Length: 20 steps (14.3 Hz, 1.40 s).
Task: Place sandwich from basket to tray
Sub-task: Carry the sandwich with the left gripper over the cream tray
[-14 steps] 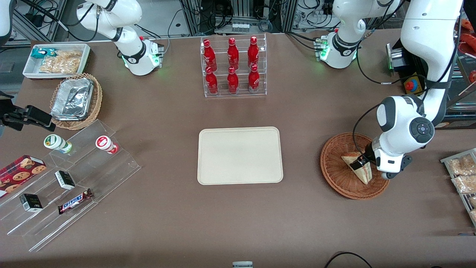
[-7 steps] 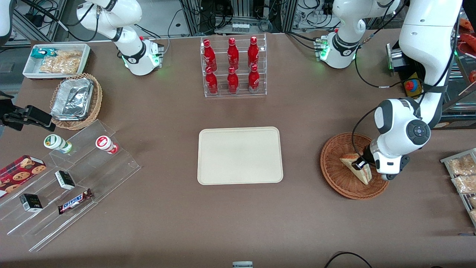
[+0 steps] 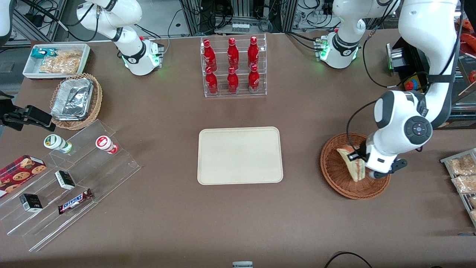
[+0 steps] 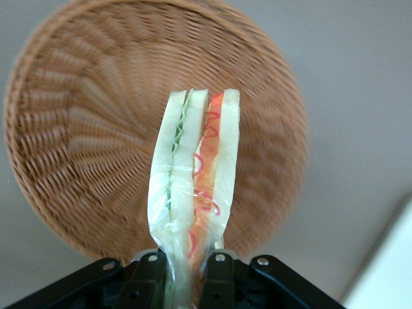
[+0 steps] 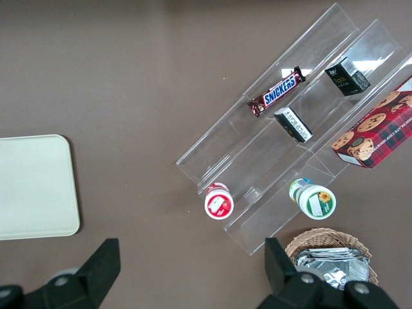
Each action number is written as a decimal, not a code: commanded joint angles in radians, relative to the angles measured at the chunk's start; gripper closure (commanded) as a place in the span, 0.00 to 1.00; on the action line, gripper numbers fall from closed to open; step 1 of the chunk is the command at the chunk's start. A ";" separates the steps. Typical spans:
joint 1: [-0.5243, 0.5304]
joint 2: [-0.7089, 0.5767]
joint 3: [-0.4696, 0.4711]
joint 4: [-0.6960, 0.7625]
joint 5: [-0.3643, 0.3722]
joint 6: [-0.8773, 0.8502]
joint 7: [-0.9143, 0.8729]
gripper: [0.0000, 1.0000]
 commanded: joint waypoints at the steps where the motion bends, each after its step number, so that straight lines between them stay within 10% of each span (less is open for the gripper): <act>1: -0.103 0.093 0.003 0.207 0.019 -0.168 0.012 0.93; 20: -0.606 0.535 0.005 0.581 0.017 0.088 -0.359 0.94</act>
